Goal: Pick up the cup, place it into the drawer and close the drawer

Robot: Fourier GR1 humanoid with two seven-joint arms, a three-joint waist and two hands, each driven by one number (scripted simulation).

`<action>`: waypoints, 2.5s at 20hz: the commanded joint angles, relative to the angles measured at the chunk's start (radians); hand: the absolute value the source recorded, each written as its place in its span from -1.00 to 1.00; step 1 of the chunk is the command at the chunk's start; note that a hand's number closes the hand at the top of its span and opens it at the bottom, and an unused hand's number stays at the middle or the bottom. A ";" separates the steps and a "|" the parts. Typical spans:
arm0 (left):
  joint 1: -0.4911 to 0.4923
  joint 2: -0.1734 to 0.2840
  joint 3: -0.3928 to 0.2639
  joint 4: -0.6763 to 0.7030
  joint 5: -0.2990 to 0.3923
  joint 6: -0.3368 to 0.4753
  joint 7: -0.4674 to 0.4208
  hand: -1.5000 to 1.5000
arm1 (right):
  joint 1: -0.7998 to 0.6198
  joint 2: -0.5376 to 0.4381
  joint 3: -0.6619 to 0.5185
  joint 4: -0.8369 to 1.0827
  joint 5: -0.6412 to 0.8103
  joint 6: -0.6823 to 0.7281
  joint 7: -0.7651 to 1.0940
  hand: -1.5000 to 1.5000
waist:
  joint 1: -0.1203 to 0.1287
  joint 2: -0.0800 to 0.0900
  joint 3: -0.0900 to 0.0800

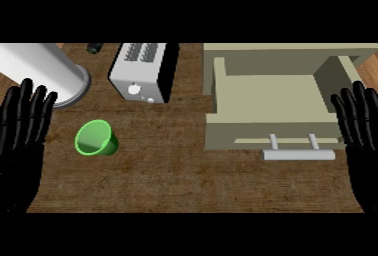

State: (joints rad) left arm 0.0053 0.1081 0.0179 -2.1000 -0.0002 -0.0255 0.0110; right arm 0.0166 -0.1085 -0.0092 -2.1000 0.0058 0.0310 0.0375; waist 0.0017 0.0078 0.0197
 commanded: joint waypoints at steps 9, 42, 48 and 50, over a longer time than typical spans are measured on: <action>-0.066 -0.089 0.074 0.113 0.199 0.033 0.094 -1.00 | -0.012 -0.035 -0.026 0.043 0.013 0.039 -0.020 -1.00 | -0.001 -0.007 -0.020; -0.084 0.044 0.345 1.164 0.127 -0.072 -0.600 -1.00 | -0.101 -0.025 -0.066 0.177 0.042 0.089 -0.073 -1.00 | -0.006 -0.006 -0.021; -0.226 0.094 0.369 1.423 0.138 -0.075 -0.714 -1.00 | -0.097 -0.023 -0.085 0.155 0.001 0.111 -0.049 -1.00 | -0.007 -0.006 -0.020; -0.183 0.108 0.366 1.459 0.136 -0.119 -0.808 -1.00 | -0.041 -0.030 -0.100 0.103 -0.010 0.129 -0.061 -1.00 | -0.007 -0.007 -0.020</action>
State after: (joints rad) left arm -0.1529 0.1895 0.3715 -0.7794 0.1347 -0.1129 -0.6785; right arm -0.0402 -0.1277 -0.0887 -1.9692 0.0187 0.1398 -0.0373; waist -0.0049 0.0011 -0.0006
